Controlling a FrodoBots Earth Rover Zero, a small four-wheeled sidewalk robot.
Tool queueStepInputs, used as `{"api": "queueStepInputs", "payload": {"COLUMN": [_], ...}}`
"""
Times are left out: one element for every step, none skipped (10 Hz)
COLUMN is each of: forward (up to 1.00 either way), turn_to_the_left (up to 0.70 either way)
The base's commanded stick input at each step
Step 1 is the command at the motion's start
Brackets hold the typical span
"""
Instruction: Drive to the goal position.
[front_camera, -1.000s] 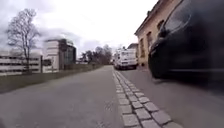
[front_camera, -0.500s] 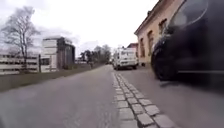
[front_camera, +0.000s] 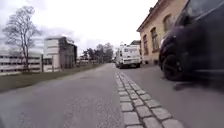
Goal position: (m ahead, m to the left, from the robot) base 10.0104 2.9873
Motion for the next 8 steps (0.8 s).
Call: {"api": "queueStepInputs", "payload": {"forward": [0.85,0.85,0.85,0.85,0.85,0.85,0.85,0.85], "turn_to_the_left": [0.0,0.0,0.0,0.0,0.0,0.0,0.0,0.0]}}
